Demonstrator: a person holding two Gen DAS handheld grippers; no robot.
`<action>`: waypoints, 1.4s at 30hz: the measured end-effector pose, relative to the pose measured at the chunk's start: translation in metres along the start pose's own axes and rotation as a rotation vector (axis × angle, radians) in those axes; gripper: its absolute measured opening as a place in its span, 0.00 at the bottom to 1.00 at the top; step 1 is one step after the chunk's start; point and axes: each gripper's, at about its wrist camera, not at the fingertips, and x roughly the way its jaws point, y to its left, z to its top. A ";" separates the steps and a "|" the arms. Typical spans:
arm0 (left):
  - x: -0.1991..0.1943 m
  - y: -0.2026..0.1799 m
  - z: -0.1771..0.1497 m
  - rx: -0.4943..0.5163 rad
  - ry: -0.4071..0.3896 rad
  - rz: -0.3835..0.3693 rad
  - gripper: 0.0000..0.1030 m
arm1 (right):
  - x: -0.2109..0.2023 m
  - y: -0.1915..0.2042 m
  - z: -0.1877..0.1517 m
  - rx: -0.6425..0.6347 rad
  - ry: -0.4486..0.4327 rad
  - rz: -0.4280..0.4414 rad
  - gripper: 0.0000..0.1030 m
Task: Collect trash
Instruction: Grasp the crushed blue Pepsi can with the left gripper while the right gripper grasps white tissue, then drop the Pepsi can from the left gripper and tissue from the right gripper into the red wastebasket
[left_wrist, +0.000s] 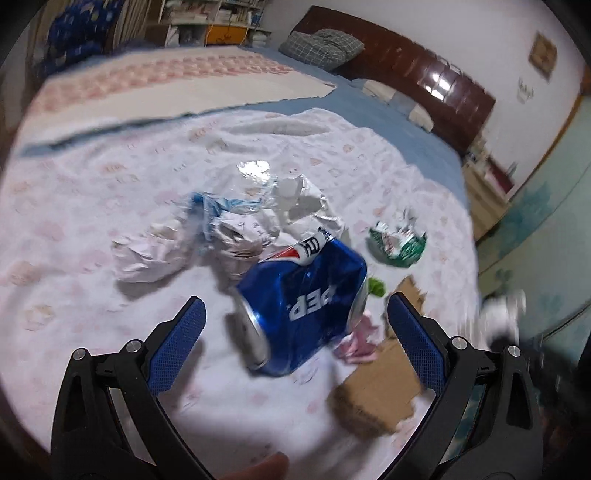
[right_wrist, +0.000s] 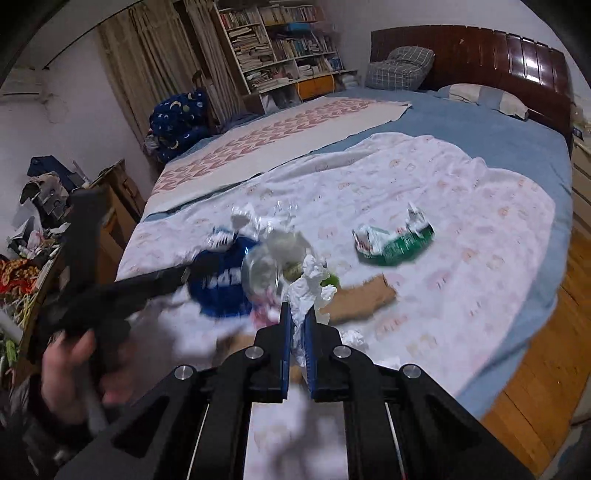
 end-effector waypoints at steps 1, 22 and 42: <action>0.002 0.003 0.000 -0.019 0.002 0.002 0.95 | -0.007 -0.002 -0.007 0.002 -0.003 -0.005 0.08; -0.121 -0.048 0.003 0.093 -0.222 0.036 0.30 | -0.183 -0.026 -0.037 0.006 -0.155 -0.088 0.08; 0.080 -0.290 -0.257 0.804 0.335 -0.080 0.23 | -0.169 -0.242 -0.274 0.548 0.180 -0.325 0.08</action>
